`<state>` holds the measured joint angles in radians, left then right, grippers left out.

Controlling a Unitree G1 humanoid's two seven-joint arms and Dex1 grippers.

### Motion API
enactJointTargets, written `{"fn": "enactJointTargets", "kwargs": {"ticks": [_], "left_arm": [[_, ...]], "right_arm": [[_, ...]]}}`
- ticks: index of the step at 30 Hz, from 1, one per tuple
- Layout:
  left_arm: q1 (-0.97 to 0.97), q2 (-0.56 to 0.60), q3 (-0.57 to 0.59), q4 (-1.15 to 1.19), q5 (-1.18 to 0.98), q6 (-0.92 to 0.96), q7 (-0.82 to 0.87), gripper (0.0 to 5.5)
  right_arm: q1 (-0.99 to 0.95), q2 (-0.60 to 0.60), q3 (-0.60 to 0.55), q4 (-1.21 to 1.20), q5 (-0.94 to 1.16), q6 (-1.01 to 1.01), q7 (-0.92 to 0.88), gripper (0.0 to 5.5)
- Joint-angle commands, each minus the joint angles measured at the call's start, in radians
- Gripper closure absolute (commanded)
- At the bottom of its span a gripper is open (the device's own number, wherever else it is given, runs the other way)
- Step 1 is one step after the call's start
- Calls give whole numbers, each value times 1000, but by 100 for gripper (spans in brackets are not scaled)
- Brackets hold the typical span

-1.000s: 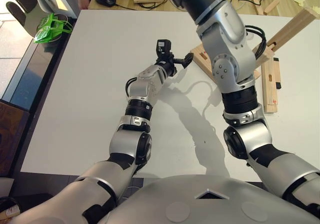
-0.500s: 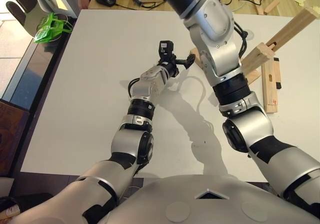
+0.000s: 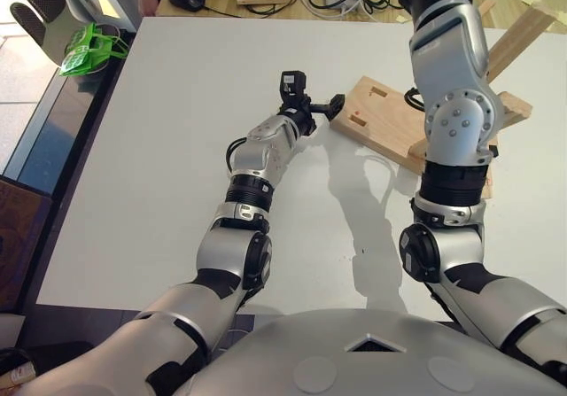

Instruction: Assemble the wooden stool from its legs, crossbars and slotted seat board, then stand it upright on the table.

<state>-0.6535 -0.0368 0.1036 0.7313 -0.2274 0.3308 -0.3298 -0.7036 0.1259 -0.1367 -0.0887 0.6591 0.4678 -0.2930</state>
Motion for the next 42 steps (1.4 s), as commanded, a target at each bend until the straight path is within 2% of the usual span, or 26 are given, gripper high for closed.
{"fn": "enactJointTargets", "kwargs": {"ticks": [1, 7, 13, 16, 19, 23, 26, 28, 32, 36, 42], "left_arm": [[-11, 6, 4, 11, 2, -7, 6, 25], [4, 18, 13, 7, 0, -5, 4, 25], [8, 29, 23, 17, -2, -7, 3, 25], [11, 32, 26, 20, -2, -8, 2, 25], [10, 32, 27, 23, -2, -9, 2, 25], [3, 24, 24, 32, -2, -13, 2, 25], [0, 17, 19, 32, 0, -16, 3, 25], [-2, 13, 13, 31, 4, -19, 4, 25], [-6, 8, 6, 30, 7, -20, 6, 25], [-6, 8, 5, 26, 6, -13, 8, 25], [-2, 11, 6, 18, 5, -4, 9, 25]], "right_arm": [[96, -9, -35, -125, 36, 112, -59, 549], [213, -145, -148, -309, 6, 221, -114, 549], [304, -264, -229, -352, -14, 270, -85, 549], [329, -349, -258, -343, -95, 237, -63, 549], [286, -441, -299, -206, -194, 163, -35, 549], [116, -520, -306, 144, -221, 172, 44, 549], [-60, -538, -306, 458, -191, 161, 168, 549], [-177, -548, -272, 663, -182, 156, 333, 549], [-274, -538, -163, 847, -221, 164, 593, 549], [-259, -494, -91, 782, -194, 299, 729, 549], [-147, -441, -58, 488, -105, 456, 810, 549]]}}
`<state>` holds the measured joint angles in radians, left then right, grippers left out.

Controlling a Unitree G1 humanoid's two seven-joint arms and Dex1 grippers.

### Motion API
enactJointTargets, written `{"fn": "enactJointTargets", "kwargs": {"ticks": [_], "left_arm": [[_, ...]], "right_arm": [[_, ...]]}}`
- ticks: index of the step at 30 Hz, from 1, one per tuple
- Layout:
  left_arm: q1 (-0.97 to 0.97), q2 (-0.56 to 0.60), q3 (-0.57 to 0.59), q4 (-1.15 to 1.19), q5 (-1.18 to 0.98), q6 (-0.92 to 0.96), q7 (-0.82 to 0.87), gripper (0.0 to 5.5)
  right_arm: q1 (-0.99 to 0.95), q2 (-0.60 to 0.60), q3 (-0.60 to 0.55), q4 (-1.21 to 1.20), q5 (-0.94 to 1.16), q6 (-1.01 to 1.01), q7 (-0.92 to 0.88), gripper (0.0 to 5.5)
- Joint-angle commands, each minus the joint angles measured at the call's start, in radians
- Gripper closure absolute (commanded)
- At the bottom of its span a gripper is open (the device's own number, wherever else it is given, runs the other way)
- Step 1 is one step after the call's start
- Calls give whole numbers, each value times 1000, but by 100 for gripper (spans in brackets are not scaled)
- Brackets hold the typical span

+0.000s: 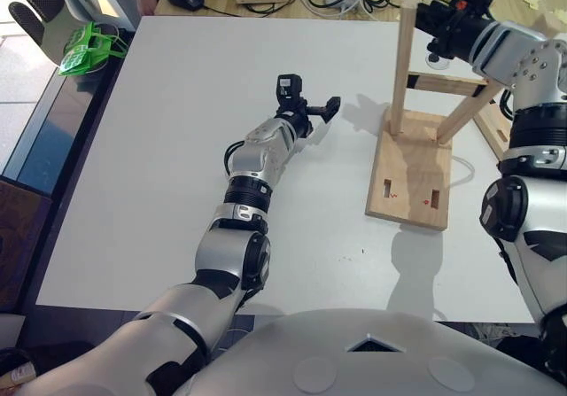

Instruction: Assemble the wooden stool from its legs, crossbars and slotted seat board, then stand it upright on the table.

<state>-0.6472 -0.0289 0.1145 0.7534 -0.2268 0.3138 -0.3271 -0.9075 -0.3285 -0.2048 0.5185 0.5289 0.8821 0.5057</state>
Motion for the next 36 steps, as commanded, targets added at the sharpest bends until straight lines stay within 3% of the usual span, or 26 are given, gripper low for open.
{"fn": "enactJointTargets", "kwargs": {"ticks": [1, 6, 11, 16, 21, 24, 28, 36], "left_arm": [[-10, 3, -4, -2, 4, 12, 8, 25], [-10, 3, -3, -1, 5, 7, 14, 25], [-9, 6, 0, 0, 4, 6, 17, 25], [19, 14, 10, -40, 0, 1, 29, 25], [62, 18, 23, -100, -11, 13, 43, 25], [73, 11, 25, -119, -15, 24, 47, 25], [81, 1, 22, -139, -23, 35, 54, 25], [97, -6, 15, -175, -30, 50, 58, 25]], "right_arm": [[65, 17, 8, -144, 18, 30, -6, 549], [-10, 7, -17, -329, -77, -149, -168, 549], [-54, -123, 24, -519, -311, -480, -240, 549], [273, -241, -61, -648, -496, -644, -299, 549], [831, -212, -273, -634, -494, -703, -270, 467], [1027, -218, -347, -508, -511, -780, -277, 416], [1097, -277, -379, -287, -546, -746, -312, 356], [1057, -308, -235, -155, -481, -688, -88, 237]]}}
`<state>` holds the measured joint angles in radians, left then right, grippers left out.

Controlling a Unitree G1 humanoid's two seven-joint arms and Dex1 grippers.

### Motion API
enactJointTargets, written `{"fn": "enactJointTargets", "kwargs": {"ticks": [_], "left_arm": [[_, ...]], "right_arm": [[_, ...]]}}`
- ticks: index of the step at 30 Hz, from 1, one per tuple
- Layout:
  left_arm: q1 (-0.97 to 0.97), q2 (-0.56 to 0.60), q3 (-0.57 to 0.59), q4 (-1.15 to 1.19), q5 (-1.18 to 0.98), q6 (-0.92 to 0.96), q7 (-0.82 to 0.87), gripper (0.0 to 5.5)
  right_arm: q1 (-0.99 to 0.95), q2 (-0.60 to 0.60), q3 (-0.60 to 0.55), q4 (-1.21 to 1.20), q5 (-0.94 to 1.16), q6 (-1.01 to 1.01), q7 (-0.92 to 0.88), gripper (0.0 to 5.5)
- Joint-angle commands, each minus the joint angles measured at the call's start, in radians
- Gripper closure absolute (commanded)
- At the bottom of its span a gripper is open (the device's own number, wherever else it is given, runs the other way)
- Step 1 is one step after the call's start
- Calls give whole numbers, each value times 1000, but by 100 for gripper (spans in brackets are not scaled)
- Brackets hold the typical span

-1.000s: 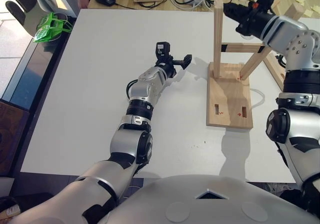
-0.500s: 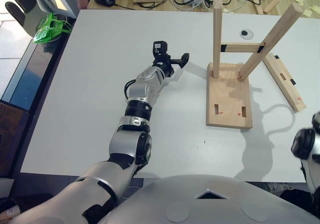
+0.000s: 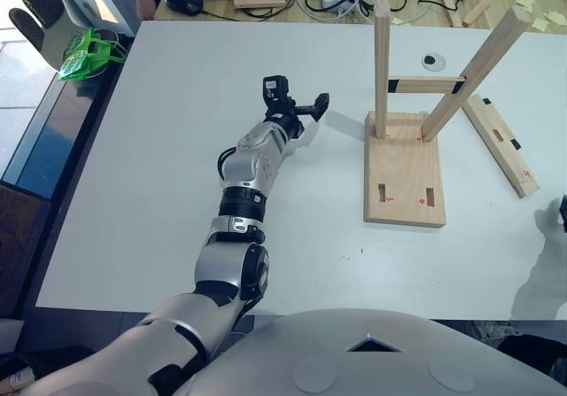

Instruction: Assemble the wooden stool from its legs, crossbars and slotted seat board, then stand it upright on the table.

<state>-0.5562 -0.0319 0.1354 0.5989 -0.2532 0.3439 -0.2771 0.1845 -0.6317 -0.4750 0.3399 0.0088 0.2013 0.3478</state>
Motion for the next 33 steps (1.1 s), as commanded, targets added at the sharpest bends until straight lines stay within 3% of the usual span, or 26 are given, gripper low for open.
{"fn": "enactJointTargets", "kwargs": {"ticks": [1, 8, 12, 19, 26, 33], "left_arm": [[5, -3, -6, -20, -3, 21, 10, 25], [-1, -4, -6, -21, -3, 30, 15, 25], [1, -2, -6, -29, -4, 38, 14, 25], [-7, 1, -21, -24, 4, 46, 5, 25], [-7, 14, -39, -21, 14, 52, -3, 25], [0, 14, -47, -40, 5, 58, -7, 25]], "right_arm": [[-42, 3, 41, 16, 63, -12, 99, 220], [-16, 36, 76, -91, 197, -71, 268, 100], [-66, 20, 65, 9, 165, -33, 176, 17], [-337, 29, 126, 289, 184, 141, 173, 17], [-620, 61, 176, 678, 154, 116, 136, 17], [-673, 107, 228, 829, 126, 109, 142, 148]]}}
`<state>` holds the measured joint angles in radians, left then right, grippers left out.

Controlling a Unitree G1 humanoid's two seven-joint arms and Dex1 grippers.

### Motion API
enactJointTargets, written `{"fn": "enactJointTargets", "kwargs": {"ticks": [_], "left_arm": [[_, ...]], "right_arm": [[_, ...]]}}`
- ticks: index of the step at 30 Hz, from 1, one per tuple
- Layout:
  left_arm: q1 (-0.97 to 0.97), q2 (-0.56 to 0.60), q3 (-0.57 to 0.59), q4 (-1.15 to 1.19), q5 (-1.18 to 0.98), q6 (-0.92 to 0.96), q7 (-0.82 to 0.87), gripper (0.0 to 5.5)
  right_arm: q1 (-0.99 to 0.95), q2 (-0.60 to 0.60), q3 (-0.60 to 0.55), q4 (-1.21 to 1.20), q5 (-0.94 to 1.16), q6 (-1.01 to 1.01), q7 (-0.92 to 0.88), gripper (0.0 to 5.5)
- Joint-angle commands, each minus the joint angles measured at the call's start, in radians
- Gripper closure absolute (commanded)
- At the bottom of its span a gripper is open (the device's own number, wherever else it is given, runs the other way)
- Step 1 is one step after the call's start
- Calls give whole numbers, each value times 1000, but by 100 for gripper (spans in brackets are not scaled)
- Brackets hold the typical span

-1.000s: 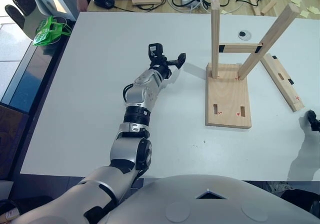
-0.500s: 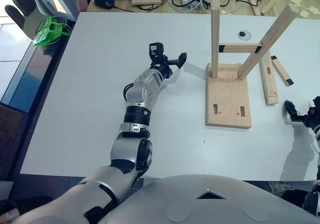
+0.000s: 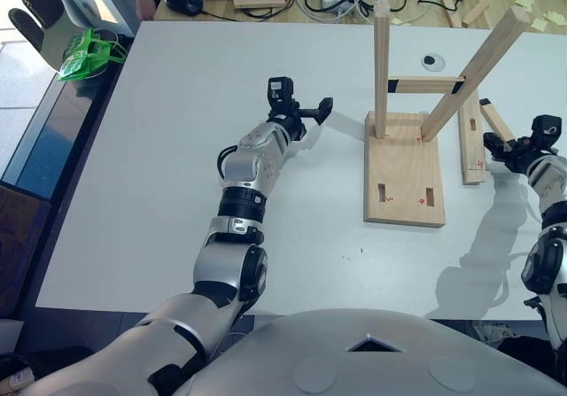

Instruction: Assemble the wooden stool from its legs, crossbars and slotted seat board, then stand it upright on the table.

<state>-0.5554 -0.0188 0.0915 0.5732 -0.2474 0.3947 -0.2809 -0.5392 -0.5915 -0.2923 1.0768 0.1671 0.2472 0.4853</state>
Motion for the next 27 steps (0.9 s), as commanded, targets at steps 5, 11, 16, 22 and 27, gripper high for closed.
{"fn": "enactJointTargets", "kwargs": {"ticks": [5, 11, 16, 22, 27], "left_arm": [[5, -2, 1, -34, -9, 10, -4, 25], [6, -4, 21, -47, -32, 33, 3, 25], [-3, -3, 80, -43, -82, 40, 21, 25], [-24, 5, 147, -25, -118, 8, 55, 25], [-24, -3, 189, -82, -123, -45, 137, 25]], "right_arm": [[71, 65, 64, 118, -42, 83, -36, 231], [122, 84, 96, 100, -46, 107, -22, 326], [148, 100, 54, 76, -5, 80, -82, 407], [186, 114, 6, -26, 44, 66, -155, 420], [181, 147, -99, -286, 115, -21, -310, 420]]}}
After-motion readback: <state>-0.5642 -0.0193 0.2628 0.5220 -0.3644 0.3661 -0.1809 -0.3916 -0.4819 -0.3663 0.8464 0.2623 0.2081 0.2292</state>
